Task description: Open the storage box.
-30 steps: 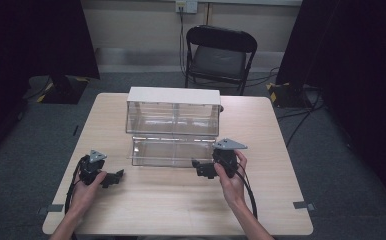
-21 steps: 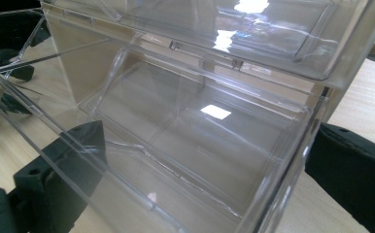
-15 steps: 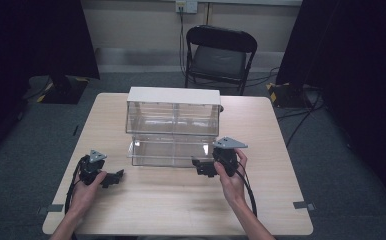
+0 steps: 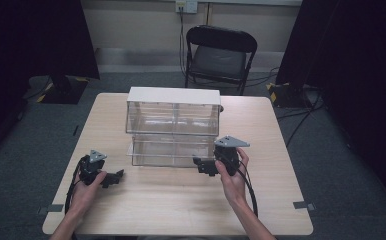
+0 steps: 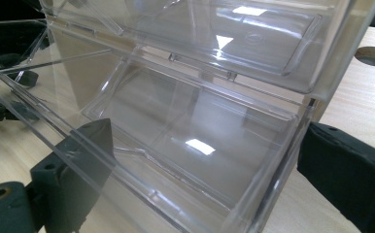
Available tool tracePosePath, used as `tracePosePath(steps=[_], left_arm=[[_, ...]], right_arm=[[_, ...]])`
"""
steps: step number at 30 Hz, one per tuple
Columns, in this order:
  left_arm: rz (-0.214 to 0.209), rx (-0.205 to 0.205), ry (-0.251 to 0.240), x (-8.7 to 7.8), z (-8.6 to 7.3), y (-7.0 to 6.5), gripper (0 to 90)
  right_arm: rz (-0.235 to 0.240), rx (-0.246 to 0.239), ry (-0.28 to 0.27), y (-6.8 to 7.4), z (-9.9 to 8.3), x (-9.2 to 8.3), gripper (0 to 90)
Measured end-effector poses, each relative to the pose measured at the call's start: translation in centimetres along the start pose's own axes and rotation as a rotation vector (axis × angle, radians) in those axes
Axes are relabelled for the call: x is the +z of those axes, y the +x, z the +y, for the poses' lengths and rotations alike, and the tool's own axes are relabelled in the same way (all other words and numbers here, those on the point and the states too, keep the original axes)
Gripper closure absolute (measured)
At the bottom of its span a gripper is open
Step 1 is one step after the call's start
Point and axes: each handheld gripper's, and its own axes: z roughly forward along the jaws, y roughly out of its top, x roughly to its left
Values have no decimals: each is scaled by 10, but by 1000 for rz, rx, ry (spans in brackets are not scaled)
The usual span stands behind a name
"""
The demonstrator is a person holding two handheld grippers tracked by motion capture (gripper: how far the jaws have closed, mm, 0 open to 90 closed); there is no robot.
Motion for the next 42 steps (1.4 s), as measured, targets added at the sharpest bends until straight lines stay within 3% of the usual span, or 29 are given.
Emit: tracePosePath(steps=[6, 10, 24, 42], left_arm=[[0, 0, 0, 0, 0, 0, 12], [0, 0, 0, 0, 0, 0, 13], [0, 0, 0, 0, 0, 0, 12], [0, -1, 0, 0, 0, 0, 12]], right_arm=[[5, 7, 0, -3, 2, -1, 89], [-18, 0, 2, -2, 2, -3, 105], [-16, 7, -52, -4, 15, -8, 134], [45, 39, -119, -11, 28, -14, 144]])
